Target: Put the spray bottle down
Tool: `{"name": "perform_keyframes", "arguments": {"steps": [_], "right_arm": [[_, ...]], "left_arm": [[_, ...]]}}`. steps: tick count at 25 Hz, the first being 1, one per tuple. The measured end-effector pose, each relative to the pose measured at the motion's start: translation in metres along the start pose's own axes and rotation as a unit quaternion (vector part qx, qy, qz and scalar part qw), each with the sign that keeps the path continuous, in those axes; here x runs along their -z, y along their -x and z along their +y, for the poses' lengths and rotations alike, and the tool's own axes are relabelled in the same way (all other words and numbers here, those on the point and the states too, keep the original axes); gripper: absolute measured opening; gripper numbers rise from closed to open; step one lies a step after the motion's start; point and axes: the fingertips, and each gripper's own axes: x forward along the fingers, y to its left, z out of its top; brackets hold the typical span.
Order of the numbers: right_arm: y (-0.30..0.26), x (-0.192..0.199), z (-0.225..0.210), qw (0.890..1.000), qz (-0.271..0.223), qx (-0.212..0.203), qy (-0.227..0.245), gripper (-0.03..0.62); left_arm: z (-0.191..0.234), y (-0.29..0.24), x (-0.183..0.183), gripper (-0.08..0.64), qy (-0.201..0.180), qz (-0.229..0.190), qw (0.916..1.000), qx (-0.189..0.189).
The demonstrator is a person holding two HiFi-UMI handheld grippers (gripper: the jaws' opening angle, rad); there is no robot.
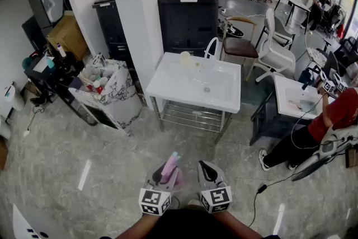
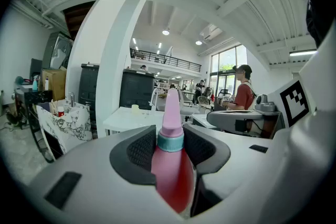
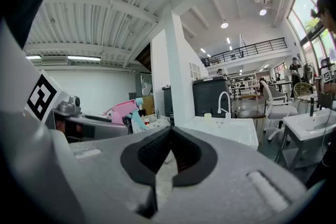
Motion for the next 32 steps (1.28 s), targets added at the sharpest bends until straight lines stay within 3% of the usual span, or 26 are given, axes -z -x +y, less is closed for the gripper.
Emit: {"name": "perform_keyframes", "arguments": {"steps": [4, 11, 18, 24, 28, 32], "right_arm": [[-0.002, 0.005, -0.004, 1.0, 0.001, -0.008, 0.003, -0.005], [-0.01, 0.044, -0.009, 0.998, 0.053, -0.025, -0.017, -0.003], [-0.05, 0.052, -0.018, 0.997, 0.073, -0.019, -0.002, -0.002], [-0.112, 0.043, -0.025, 0.996, 0.084, -0.012, 0.004, -0.002], [-0.172, 0.026, -0.028, 0.996, 0.092, -0.005, 0.015, -0.002], [-0.241, 0.009, -0.028, 0.995, 0.099, 0.015, 0.023, -0.002]], "left_arm": [[0.002, -0.008, 0.0, 0.172, 0.0, -0.002, 1.0, -0.01], [-0.006, -0.018, 0.017, 0.172, 0.005, 0.018, 0.9997, -0.015], [0.024, -0.045, 0.022, 0.173, 0.022, 0.023, 0.9995, -0.004], [0.084, -0.089, 0.013, 0.172, 0.027, 0.026, 0.9993, 0.001], [0.141, -0.125, -0.004, 0.172, 0.041, 0.025, 0.9988, 0.013], [0.206, -0.158, -0.03, 0.172, 0.029, 0.018, 0.9989, 0.032]]}}
